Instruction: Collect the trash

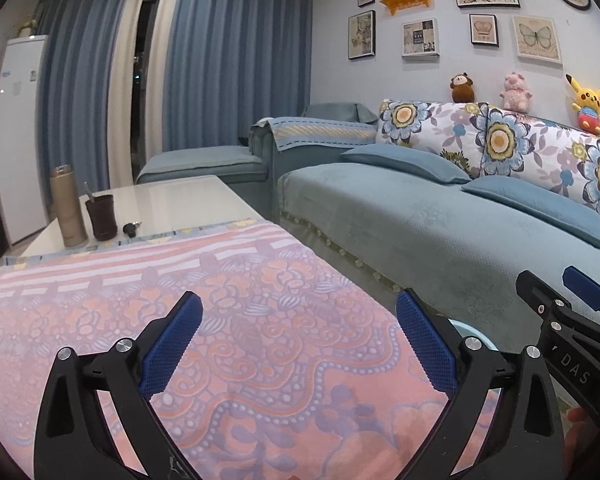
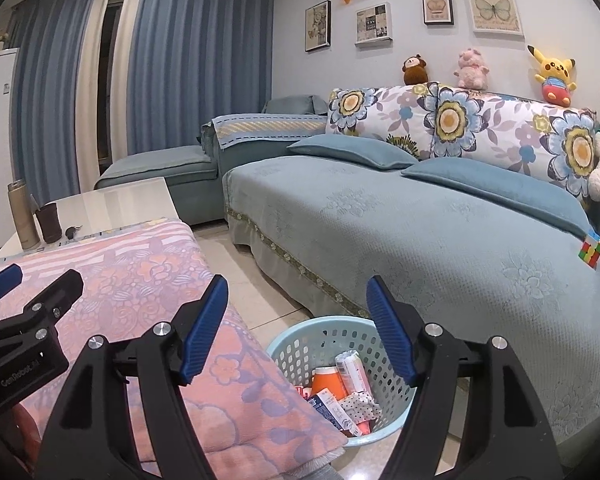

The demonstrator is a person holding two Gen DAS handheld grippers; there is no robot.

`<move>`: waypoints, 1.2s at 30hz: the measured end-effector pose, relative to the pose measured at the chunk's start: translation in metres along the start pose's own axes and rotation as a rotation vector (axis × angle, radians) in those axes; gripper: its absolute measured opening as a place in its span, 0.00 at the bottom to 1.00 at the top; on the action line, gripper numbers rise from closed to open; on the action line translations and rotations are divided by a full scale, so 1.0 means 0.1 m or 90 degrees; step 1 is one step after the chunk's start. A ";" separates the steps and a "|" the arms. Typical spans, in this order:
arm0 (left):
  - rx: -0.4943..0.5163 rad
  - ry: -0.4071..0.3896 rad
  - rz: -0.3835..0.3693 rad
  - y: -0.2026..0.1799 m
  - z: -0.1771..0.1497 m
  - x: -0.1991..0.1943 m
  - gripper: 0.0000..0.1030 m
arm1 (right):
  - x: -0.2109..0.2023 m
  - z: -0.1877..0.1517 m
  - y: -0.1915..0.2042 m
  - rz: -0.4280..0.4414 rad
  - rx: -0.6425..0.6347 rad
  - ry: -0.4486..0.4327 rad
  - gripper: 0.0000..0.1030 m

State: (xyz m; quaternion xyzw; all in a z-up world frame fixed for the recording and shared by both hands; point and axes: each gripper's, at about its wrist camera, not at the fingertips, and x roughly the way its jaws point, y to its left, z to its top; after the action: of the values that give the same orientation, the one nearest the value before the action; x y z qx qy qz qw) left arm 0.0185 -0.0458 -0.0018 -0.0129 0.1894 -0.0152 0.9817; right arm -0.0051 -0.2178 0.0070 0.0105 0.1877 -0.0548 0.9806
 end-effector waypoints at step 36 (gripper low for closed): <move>-0.031 0.007 0.006 0.15 0.03 0.01 0.92 | -0.01 -0.01 0.04 0.015 -0.003 0.009 0.71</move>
State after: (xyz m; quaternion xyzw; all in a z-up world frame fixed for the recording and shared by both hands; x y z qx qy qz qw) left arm 0.0207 -0.0303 0.0002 -0.0359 0.1955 -0.0057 0.9800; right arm -0.0057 -0.2139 0.0066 0.0107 0.1949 -0.0423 0.9798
